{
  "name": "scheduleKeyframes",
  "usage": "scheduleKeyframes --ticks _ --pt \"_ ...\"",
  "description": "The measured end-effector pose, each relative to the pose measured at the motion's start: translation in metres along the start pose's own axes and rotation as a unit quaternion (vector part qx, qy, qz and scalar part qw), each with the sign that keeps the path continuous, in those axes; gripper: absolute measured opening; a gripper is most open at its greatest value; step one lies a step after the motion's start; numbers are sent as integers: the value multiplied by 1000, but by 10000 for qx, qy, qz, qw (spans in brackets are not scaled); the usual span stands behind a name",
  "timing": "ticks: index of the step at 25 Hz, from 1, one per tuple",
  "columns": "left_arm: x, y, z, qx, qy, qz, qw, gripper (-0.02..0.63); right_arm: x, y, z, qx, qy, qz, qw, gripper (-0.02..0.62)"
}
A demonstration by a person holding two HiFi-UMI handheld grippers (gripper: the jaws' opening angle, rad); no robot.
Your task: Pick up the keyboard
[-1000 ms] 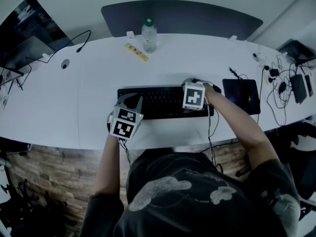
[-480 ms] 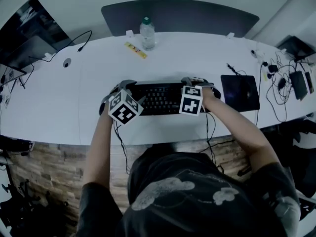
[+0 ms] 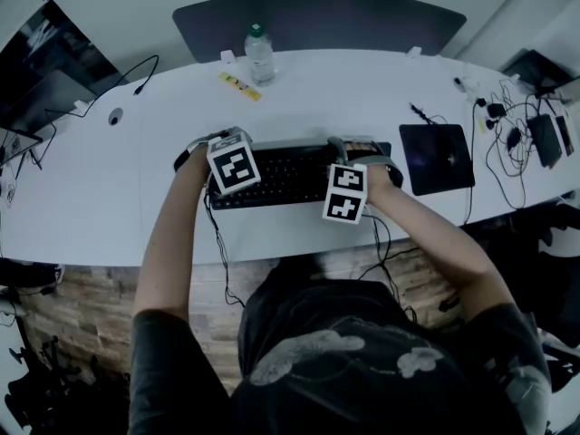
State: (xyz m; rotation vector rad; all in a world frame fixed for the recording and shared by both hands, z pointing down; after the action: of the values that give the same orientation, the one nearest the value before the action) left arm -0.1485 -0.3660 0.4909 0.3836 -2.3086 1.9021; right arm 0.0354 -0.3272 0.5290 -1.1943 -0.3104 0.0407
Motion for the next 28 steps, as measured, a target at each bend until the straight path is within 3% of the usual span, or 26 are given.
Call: scheduleKeyframes --ticks 3,5,7,8,13,18,21,25,28 --pt "-12 -6 7 338 -243 -31 9991 322 1 4 4 244 52 -76 9997 515" --pt "-16 -12 -3 1032 -157 84 9945 322 2 7 8 406 70 -115 9991 515" --pt "-15 -21 -21 1901 15 425 9808 322 3 10 12 544 77 -141 9984 517" --pt "-17 -26 -24 2049 -24 547 9772 322 4 11 14 599 82 -160 9980 517" --pt "-30 -48 -30 2086 -321 694 9750 319 9 13 22 787 142 -387 9960 523" --pt "-36 -50 -41 2158 -156 453 9753 310 13 17 28 798 173 -525 9953 523" --pt "-34 -41 -42 2084 20 416 9772 252 14 20 33 910 293 -555 9939 525" --pt "-37 -23 -46 2044 399 79 9780 124 11 29 36 1691 429 -863 9809 524" --pt "-40 -17 -54 1988 586 -39 9783 92 17 27 41 1869 438 -904 9772 523"
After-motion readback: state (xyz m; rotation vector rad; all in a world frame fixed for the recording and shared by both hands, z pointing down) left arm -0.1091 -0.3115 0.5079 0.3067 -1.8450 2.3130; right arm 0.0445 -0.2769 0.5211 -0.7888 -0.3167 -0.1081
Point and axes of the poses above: the fingertips, and each gripper's own axes: y backward along the fingers, z to its left, x out of its underside, the point moved 9 cm from there along y, backward along the fingers, and after that the axes turned 14 degrees about -y, right-handed, at the moved point
